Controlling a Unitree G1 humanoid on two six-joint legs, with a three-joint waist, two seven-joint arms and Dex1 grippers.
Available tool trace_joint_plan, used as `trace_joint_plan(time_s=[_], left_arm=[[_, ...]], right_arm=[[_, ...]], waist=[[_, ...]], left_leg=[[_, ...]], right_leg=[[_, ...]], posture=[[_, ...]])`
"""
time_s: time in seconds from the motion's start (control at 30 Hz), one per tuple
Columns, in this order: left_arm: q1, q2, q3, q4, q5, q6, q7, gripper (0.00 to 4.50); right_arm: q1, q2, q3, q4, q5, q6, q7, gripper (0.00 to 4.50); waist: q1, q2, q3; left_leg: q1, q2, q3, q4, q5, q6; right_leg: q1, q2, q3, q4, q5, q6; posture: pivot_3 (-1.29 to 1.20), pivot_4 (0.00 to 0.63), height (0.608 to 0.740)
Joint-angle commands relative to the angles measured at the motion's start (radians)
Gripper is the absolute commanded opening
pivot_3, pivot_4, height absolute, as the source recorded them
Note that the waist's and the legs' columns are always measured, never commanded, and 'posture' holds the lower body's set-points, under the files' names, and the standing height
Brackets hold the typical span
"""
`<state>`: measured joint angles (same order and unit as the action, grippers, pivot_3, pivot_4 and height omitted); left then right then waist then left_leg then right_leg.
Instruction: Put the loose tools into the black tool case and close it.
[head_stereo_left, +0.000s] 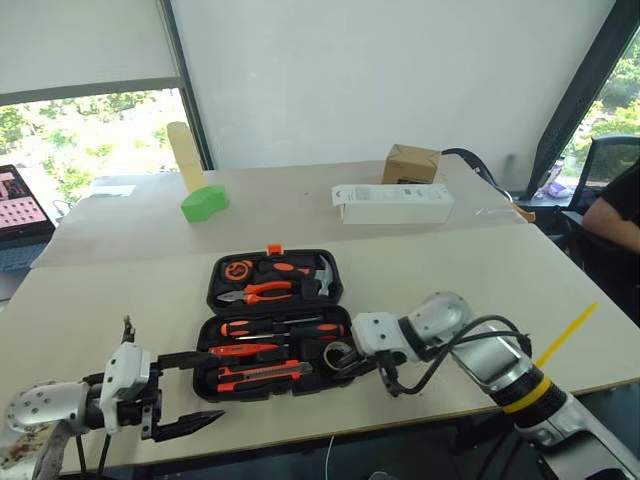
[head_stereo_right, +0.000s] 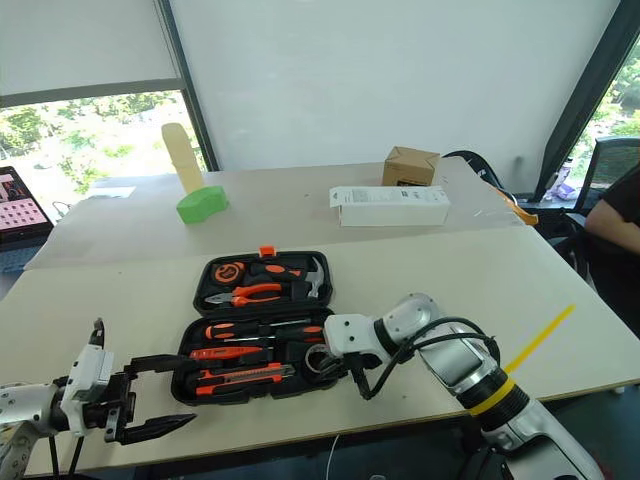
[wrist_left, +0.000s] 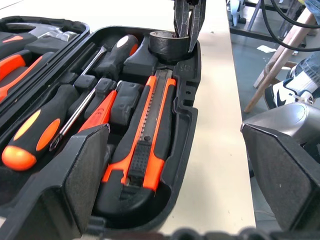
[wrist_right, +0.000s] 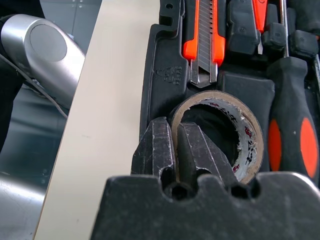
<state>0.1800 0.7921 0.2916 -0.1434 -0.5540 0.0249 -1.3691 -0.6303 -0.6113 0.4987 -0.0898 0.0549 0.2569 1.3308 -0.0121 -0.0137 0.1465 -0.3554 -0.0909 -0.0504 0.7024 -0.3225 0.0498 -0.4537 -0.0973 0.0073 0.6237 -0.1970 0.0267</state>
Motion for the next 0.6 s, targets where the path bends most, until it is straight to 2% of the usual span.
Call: trace_joint_plan(time_s=[0.03,0.13,0.27,0.33,0.43,0.5,0.6], left_arm=[[0.005,0.006,0.025,-0.026,-0.018,-0.002,0.006,4.5],[0.004,0.008,0.027,-0.026,-0.017,-0.002,0.011,4.5],[0.001,0.005,0.039,-0.028,-0.021,0.003,0.029,4.5],[0.008,0.005,0.042,-0.031,-0.018,0.004,0.038,4.5],[0.013,0.004,0.046,-0.032,-0.016,0.002,0.046,4.5],[0.016,0.002,0.047,-0.033,-0.013,0.0,0.052,4.5],[0.023,0.001,0.053,-0.027,-0.012,-0.007,0.056,4.5]], right_arm=[[-0.006,-0.001,0.021,0.015,-0.022,0.037,0.011,0.45],[-0.014,0.007,0.009,0.001,0.004,0.053,0.021,1.3],[-0.023,0.022,-0.059,-0.023,0.084,0.003,0.044,2.73],[-0.002,0.011,-0.132,-0.058,0.196,0.009,0.091,3.4],[0.03,0.0,-0.24,-0.077,0.299,0.027,0.085,4.37],[0.06,-0.006,-0.308,-0.068,0.325,-0.012,0.062,4.45],[0.135,-0.053,-0.443,-0.09,0.327,0.087,-0.089,4.45]], waist=[[0.0,0.0,0.0],[0.001,0.0,0.0],[0.003,0.0,0.0],[0.002,0.0,0.0],[0.001,0.0,0.0],[0.001,0.0,0.0],[0.005,0.0,0.0]], left_leg=[[0.001,0.0,0.0,0.0,0.0,0.0],[0.001,0.0,0.0,0.0,0.0,0.0],[0.0,0.0,0.0,0.0,0.0,0.0],[0.0,0.0,0.0,-0.001,-0.001,0.001],[-0.001,0.0,0.0,-0.002,-0.001,0.001],[-0.001,0.0,0.0,-0.002,-0.001,0.001],[-0.001,0.0,0.0,-0.002,-0.001,0.001]], right_leg=[[0.001,0.0,0.0,0.0,0.0,0.0],[0.001,0.0,0.0,0.0,0.0,0.0],[0.0,0.0,0.0,0.0,0.0,0.0],[-0.001,0.0,0.0,0.0,0.0,0.0],[-0.002,0.0,-0.001,-0.001,0.0,0.0],[-0.001,0.0,0.0,-0.001,0.0,0.0],[-0.001,0.0,0.0,-0.001,0.0,0.0]], posture=[[0.0,0.15,0.74],[0.0,0.15,0.74],[0.0,0.15,0.74],[0.0,0.15,0.74],[0.0,0.15,0.74],[0.0,0.15,0.74],[0.0,0.15,0.74]])
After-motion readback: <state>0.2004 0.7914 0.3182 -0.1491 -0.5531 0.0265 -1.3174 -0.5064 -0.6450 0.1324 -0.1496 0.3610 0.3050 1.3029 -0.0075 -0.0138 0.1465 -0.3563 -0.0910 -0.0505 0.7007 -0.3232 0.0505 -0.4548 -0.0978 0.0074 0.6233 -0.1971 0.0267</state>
